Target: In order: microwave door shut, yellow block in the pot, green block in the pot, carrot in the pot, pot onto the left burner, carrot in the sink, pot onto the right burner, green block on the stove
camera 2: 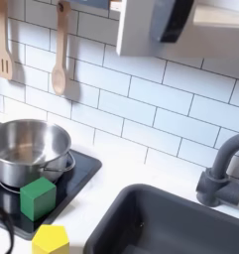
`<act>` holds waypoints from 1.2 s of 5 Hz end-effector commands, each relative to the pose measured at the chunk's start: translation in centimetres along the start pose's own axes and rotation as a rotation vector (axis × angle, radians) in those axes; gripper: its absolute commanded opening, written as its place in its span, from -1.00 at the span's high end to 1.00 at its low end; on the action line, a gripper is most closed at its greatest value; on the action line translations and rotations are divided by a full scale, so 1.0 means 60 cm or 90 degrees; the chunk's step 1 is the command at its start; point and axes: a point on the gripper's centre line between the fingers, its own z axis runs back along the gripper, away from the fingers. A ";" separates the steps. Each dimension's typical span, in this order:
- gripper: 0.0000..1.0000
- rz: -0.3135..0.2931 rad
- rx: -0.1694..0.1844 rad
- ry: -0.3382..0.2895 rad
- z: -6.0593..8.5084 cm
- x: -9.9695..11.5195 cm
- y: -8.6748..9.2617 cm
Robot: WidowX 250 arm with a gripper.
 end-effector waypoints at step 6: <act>-1.00 0.061 0.036 -0.046 0.019 0.087 0.103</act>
